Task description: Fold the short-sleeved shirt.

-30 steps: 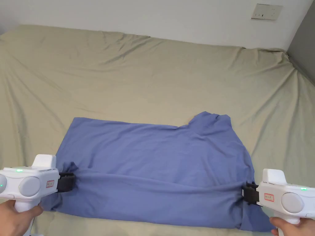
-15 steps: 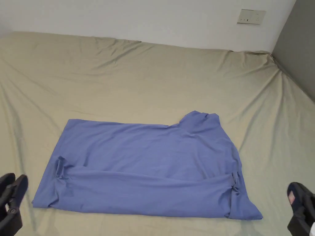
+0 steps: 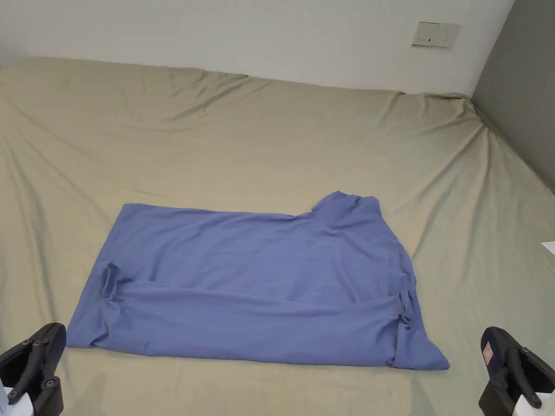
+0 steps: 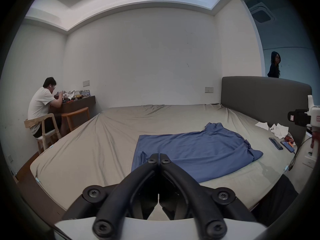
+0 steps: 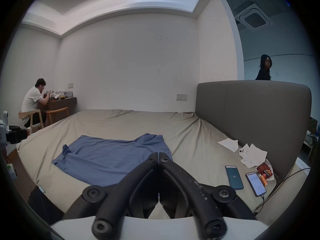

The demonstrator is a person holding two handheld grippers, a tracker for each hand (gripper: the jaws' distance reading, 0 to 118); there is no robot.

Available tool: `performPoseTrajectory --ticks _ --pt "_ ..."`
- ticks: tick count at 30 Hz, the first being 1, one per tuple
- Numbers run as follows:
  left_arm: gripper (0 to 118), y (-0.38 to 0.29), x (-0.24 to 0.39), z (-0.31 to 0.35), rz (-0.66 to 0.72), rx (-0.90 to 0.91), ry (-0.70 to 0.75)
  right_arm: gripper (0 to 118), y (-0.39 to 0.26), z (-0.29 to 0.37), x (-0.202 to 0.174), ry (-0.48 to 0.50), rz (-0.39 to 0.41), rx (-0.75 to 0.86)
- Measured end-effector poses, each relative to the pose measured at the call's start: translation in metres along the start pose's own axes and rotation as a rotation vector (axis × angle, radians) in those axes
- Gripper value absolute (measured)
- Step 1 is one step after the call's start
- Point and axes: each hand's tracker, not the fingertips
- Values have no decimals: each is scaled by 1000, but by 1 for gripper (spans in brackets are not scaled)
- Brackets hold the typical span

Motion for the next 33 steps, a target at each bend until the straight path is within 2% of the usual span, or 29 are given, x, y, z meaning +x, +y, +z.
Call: performPoseTrajectory --ticks 2,3,4,6,7,9,12,13,15,16,17,18,20,21,22,23,24,29,30,31,33 --pt "0 1 0 0 -7 -2 0 0 1 -6 1 -8 18 -4" --pt "0 2 1 0 2 0 -1 7 2 -14 4 3 20 -27" --pt "0 2 1 -1 9 0 -7 24 1 -24 7 1 23 -84" --pt "0 2 2 -2 6 -5 -11 92 -3 -61 16 9 19 -224" --pt "0 3 4 -3 5 -3 -16 102 -9 -85 21 39 16 -291" --pt "0 3 5 -4 21 -8 -29 92 -25 -131 33 10 -41 -501" --pt "0 5 9 -2 14 -7 -34 89 -59 -186 54 48 -147 -600" --pt "0 5 9 -1 17 -7 -39 89 -69 -204 58 42 -181 -684" --pt "0 5 11 -1 20 -6 -43 88 -83 -225 60 34 -216 -764" --pt "0 5 13 -1 14 -12 -41 86 -90 -230 61 58 -213 -779" --pt "0 4 13 0 13 -15 -37 80 -94 -236 61 38 -224 -799" --pt "0 4 13 1 23 -14 -38 70 -95 -239 59 8 -207 -814" --pt "0 6 14 0 41 -16 -40 66 -98 -241 54 47 -142 -796" --pt "0 5 15 0 35 -17 -35 57 -100 -244 53 44 -131 -800" --pt "0 5 16 -1 29 -22 -31 42 -101 -246 53 42 -132 -815" --pt "0 5 15 -3 29 -25 -32 20 -101 -247 53 45 -137 -820" --pt "0 5 14 -4 35 -30 -33 9 -102 -244 52 55 -145 -815" --pt "0 6 5 -18 62 -59 -40 7 -99 -240 44 60 -108 -799" --pt "14 9 -2 -26 83 -72 -46 7 -98 -240 44 63 -101 -798" --pt "40 11 -10 -37 127 -77 -59 7 -97 -240 45 64 -94 -797" --pt "106 17 -28 -64 140 -127 -57 7 -95 -239 45 68 -94 -793"
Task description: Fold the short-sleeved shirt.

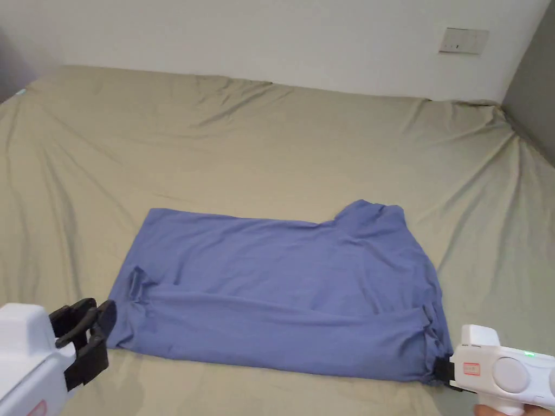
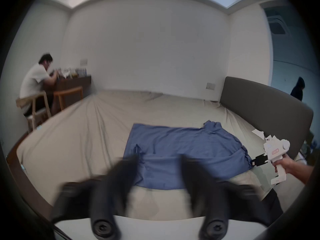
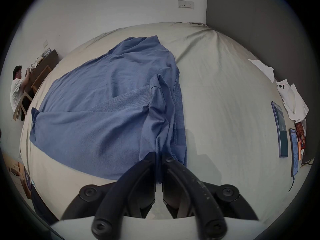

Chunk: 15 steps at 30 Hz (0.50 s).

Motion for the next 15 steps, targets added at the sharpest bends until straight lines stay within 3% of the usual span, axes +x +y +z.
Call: performPoseTrajectory --ticks 1,2,6,8,9,15 --pt "115 7 -14 -20 33 -63 -27 7 0 0 0 0 1 -3" --pt "113 10 -26 -40 44 -119 -24 7 0 -1 0 1 0 -6" --pt "87 0 -74 -126 201 -384 29 7 -1 -4 -1 1 5 -11" --pt "84 -15 -89 -159 263 -507 81 7 -1 -4 -1 2 -4 -12" --pt "76 -21 -91 -168 276 -563 96 7 -1 -4 -1 2 -7 -12" --pt "71 -48 -76 -193 166 -676 116 7 1 -3 0 4 -5 -19"
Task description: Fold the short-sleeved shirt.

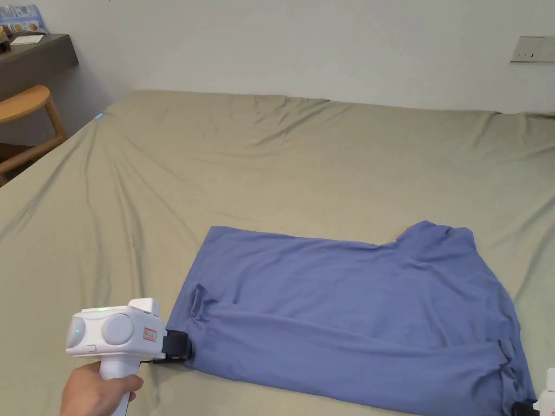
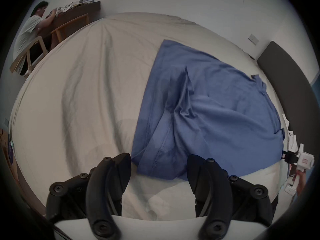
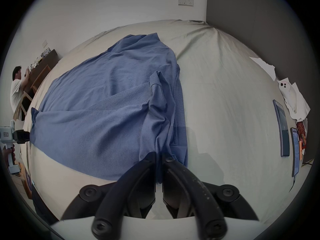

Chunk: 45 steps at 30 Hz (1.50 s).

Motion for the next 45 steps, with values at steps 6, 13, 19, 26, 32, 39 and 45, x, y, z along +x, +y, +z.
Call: performPoseTrajectory --ticks 6,13,19,26,32,39,45 --pt "11 -1 7 -9 -15 -1 -26 7 0 0 -2 -8 10 -4" --pt "6 1 15 -5 -69 -3 -35 6 1 1 -4 -14 10 -3" --pt "6 -4 5 10 -2 48 -88 6 2 26 -1 3 14 62" --pt "6 -15 -5 74 19 155 -208 6 -2 91 6 73 14 153" --pt "6 -55 -3 134 -6 193 -230 6 -31 148 13 66 51 183" --pt "6 -129 -16 142 -8 110 -228 6 -101 167 31 43 41 87" --pt "6 -173 -22 134 62 66 -239 6 -147 156 29 52 2 27"
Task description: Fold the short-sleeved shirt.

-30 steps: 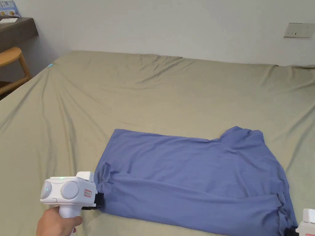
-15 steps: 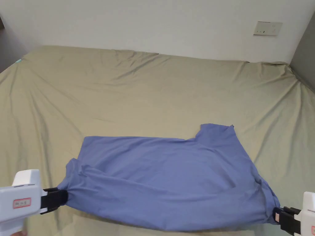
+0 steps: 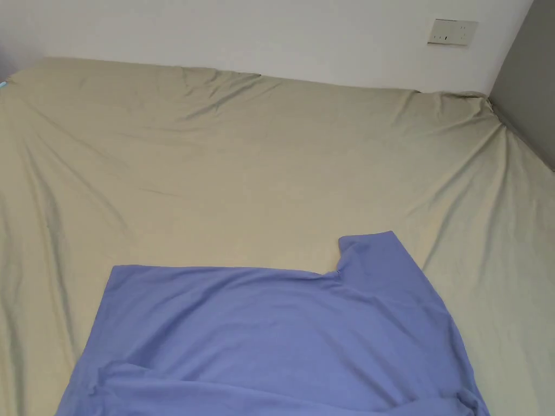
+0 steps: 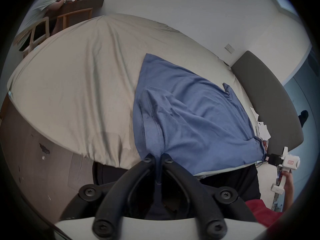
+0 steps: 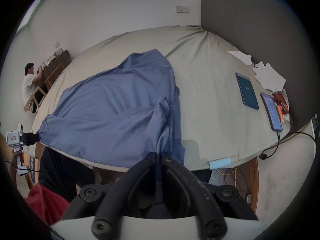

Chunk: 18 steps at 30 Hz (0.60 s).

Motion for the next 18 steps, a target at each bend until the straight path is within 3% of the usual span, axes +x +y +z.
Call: performPoseTrajectory --ticks 9,10,11,12,13,15,18 --pt "6 3 -5 -18 -41 -13 39 6 2 -20 5 -22 7 -21" --pt "10 3 -7 -21 -46 -18 39 7 2 -22 6 -18 8 -20" --pt "21 3 -8 -23 -48 -21 43 9 1 -23 8 -15 20 -25" --pt "54 4 -10 -24 -41 -24 51 21 2 -24 8 -19 35 -54" --pt "80 6 -13 -23 -14 -24 52 39 5 -23 8 -42 45 -61" --pt "116 15 -19 -14 43 31 26 75 16 -9 7 -139 78 9" --pt "118 50 -16 14 58 173 -17 84 49 20 3 -205 83 194"
